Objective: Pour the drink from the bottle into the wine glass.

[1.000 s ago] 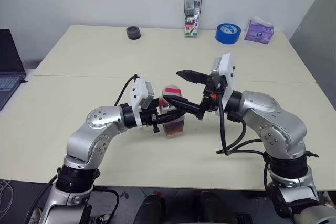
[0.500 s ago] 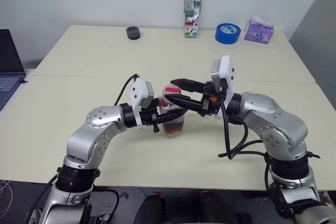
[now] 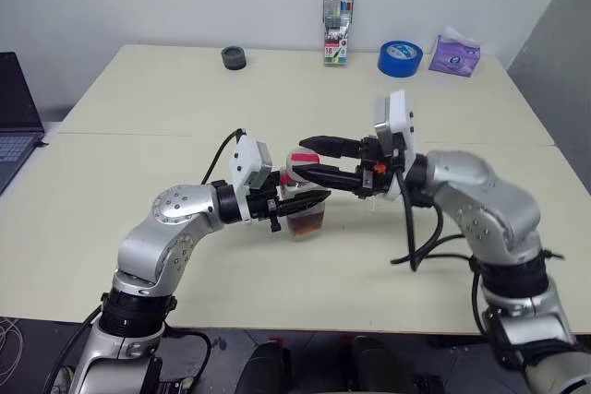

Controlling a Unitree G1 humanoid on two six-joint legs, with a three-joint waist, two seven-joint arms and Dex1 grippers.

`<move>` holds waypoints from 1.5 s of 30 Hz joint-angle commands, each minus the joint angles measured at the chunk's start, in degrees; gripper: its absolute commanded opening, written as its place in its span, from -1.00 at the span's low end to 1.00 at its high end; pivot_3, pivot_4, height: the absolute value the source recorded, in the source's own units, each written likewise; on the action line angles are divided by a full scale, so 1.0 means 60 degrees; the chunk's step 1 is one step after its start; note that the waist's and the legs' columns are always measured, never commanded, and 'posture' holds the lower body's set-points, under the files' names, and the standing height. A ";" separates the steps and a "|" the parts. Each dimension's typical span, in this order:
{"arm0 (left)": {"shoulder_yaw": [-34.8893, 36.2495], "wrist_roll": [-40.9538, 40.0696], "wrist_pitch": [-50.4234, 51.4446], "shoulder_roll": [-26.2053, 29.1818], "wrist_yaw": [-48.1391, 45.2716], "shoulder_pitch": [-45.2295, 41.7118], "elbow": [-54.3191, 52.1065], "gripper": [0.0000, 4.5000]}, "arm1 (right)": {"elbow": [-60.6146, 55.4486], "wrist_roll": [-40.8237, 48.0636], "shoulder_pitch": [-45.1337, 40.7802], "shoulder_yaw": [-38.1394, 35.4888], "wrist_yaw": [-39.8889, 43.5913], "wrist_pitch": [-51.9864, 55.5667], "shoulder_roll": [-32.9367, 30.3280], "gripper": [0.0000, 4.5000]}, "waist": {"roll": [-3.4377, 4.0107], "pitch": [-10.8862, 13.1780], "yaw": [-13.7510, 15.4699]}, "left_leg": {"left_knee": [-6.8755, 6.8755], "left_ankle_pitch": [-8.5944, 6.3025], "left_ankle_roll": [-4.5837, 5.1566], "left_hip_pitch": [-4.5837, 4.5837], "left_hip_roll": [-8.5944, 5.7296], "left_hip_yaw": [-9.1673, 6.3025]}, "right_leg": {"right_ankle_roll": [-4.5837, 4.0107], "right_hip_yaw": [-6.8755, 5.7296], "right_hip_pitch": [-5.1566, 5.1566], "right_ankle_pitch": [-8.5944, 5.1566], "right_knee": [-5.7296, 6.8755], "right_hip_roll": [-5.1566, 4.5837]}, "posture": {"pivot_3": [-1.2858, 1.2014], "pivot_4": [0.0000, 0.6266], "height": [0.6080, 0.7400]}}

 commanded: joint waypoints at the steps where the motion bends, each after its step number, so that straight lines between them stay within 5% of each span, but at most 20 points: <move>1: 0.0041 -0.0777 0.0047 0.0279 -0.0770 -0.0138 -0.1006 -0.23 | 0.2482 -0.0869 -0.1200 0.0298 0.2115 -0.1481 -0.0298 -0.23 | -0.0003 0.0003 -0.0020 | -0.0005 0.0000 0.0001 0.0001 0.0002 -0.0002 | 0.0000 -0.0001 0.0000 0.0000 -0.0001 0.0003 | 0.03 -0.52 1.00; 7: -0.0017 -0.0879 0.0058 0.0316 -0.0870 -0.0356 -0.0995 -0.23 | 0.4791 -0.1807 -0.2309 0.0391 0.3184 -0.2929 -0.0060 -0.23 | -0.0003 0.0004 -0.0004 | -0.0009 0.0002 -0.0004 -0.0007 0.0005 0.0000 | -0.0002 0.0001 -0.0001 -0.0001 -0.0008 0.0000 | 0.03 -0.52 1.00; 14: 0.0060 -0.0678 -0.0138 0.0240 -0.0719 -0.0476 -0.0581 -0.23 | 0.2187 -0.0863 -0.0800 -0.0790 0.1690 -0.0284 -0.0769 -0.23 | -0.0002 0.0007 0.0052 | 0.0000 0.0011 -0.0020 -0.0017 0.0005 -0.0003 | -0.0002 -0.0002 -0.0002 -0.0001 -0.0011 -0.0007 | 0.03 -0.52 1.00; 23: 0.0120 -0.0517 -0.0360 0.0183 -0.0592 -0.0508 -0.0283 -0.23 | -0.0932 0.0168 0.1079 -0.2314 -0.1258 0.1946 -0.0840 0.97 | 0.0001 0.0009 0.0012 | -0.0002 0.0004 -0.0007 -0.0011 0.0006 -0.0002 | -0.0001 0.0001 -0.0004 -0.0001 0.0002 -0.0004 | 0.03 -0.52 1.00; 31: 0.0077 -0.0375 -0.0515 0.0077 -0.0422 -0.0603 -0.0102 -0.23 | -0.3506 0.1429 0.2422 -0.2600 -0.2059 0.3071 -0.1316 0.97 | 0.0000 0.0009 0.0034 | -0.0002 0.0001 -0.0002 -0.0015 0.0003 -0.0001 | 0.0000 0.0002 -0.0002 -0.0001 -0.0003 -0.0006 | 0.03 -0.52 1.00; 45: 0.0038 -0.0154 -0.0692 0.0066 -0.0454 -0.0773 0.0168 -0.23 | -0.3513 0.1629 0.1380 -0.1713 -0.3624 0.2823 0.0217 0.97 | 0.0000 0.0009 0.0011 | -0.0002 0.0002 -0.0003 -0.0012 0.0003 -0.0003 | 0.0000 0.0002 -0.0001 -0.0001 -0.0003 -0.0002 | 0.03 -0.52 1.00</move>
